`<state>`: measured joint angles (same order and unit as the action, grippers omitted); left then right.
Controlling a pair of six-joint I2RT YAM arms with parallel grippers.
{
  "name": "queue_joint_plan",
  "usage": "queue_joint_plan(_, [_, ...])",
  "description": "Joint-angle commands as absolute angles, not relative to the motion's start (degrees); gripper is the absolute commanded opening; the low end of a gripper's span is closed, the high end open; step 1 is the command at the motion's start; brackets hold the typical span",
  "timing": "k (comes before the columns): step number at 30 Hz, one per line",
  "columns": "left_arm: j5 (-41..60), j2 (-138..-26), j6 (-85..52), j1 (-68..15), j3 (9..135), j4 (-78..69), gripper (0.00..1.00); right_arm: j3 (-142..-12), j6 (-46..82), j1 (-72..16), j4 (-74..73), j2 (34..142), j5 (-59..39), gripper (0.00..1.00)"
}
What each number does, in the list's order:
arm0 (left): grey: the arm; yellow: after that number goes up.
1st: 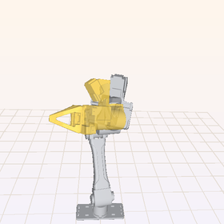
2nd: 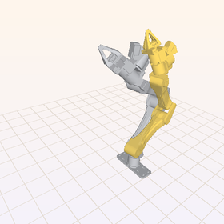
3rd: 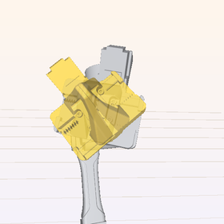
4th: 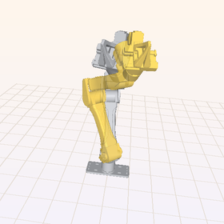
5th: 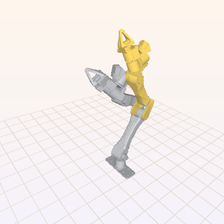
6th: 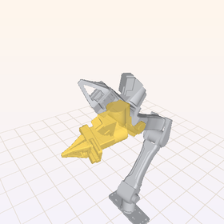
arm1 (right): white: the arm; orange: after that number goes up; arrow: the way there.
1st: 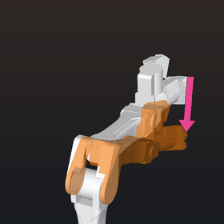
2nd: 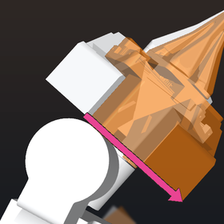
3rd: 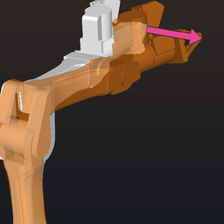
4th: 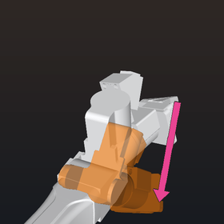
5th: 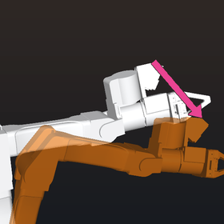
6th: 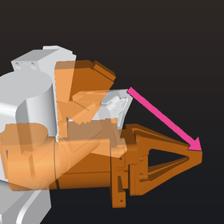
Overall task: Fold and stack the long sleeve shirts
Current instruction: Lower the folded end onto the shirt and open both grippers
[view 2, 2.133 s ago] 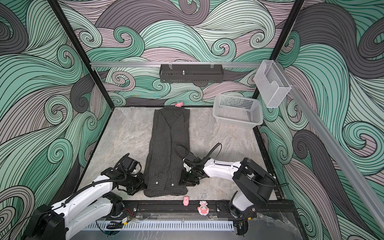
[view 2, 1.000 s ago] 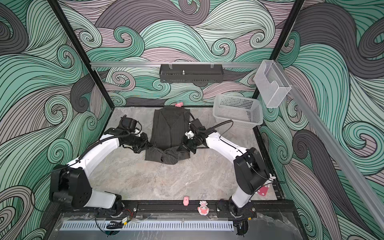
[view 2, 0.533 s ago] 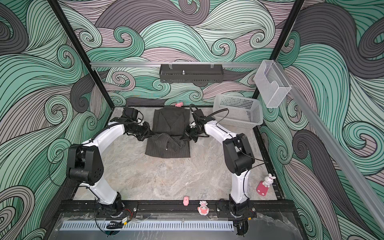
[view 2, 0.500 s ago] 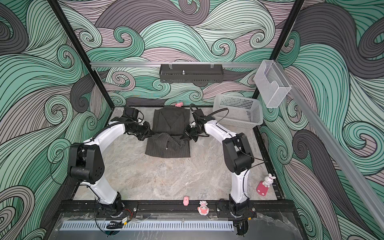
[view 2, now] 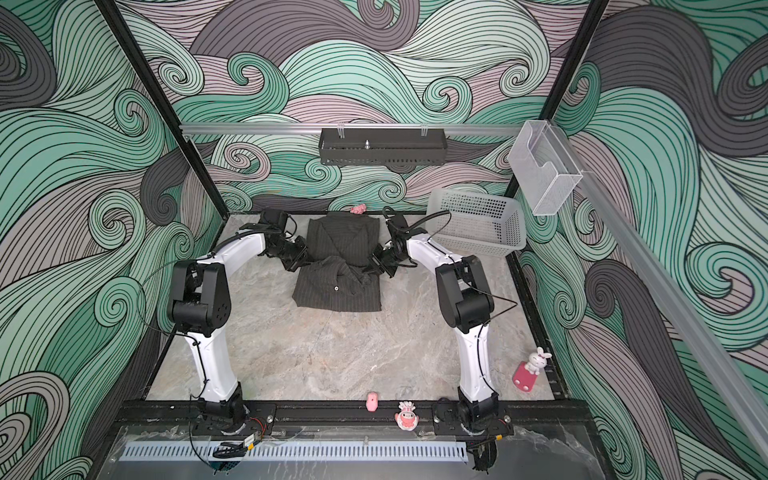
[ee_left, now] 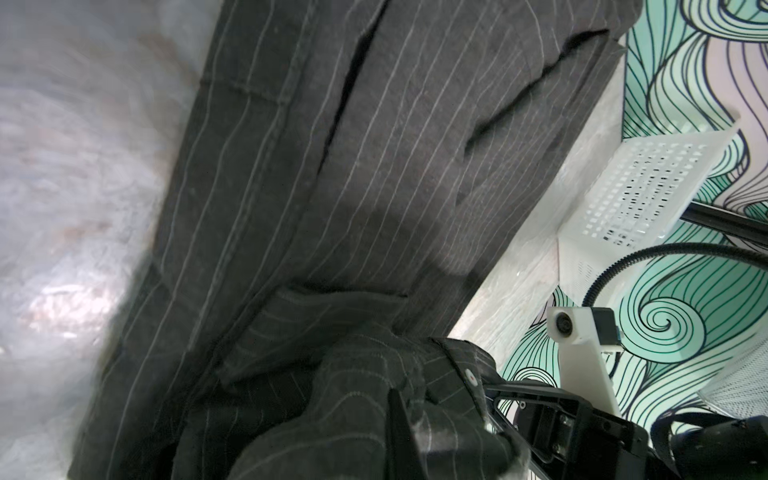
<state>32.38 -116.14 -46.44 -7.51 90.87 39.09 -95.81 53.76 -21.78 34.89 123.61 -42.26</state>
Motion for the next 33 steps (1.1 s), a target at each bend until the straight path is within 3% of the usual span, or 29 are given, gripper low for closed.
queue_joint_plan(1, [31.4,-119.1,-45.1,-6.9,94.2,41.8,0.0,-98.2,55.1,-20.9,34.3,126.2,-42.1,0.08])
queue_joint_plan(3, [31.4,-121.1,-45.0,-6.9,96.2,42.8,0.04,-98.6,56.0,-20.7,33.2,127.5,-42.1,0.1])
queue_joint_plan(6, [31.8,-123.4,-44.9,-6.9,98.3,43.6,0.2,-98.1,57.9,-20.5,30.4,129.0,-42.7,0.15])
queue_joint_plan(10, [32.2,-123.5,-45.3,-6.5,99.3,43.6,0.44,-97.2,59.5,-20.1,27.3,128.9,-43.0,0.4])
queue_joint_plan(14, [32.1,-121.0,-45.8,-5.6,99.8,42.3,0.63,-97.6,59.8,-19.9,26.0,127.9,-42.0,0.53])
queue_joint_plan(22, [33.8,-119.7,-45.1,-4.6,104.4,43.3,0.69,-99.2,66.7,-19.4,17.9,128.4,-42.3,0.68])
queue_joint_plan(30, [33.9,-114.2,-43.7,-4.5,100.5,44.1,0.69,-98.9,81.9,-17.5,3.9,131.1,-42.7,0.69])
queue_joint_plan(33, [33.6,-111.1,-42.6,-4.5,96.3,44.0,0.69,-99.4,80.7,-17.0,5.6,130.4,-42.4,0.7])
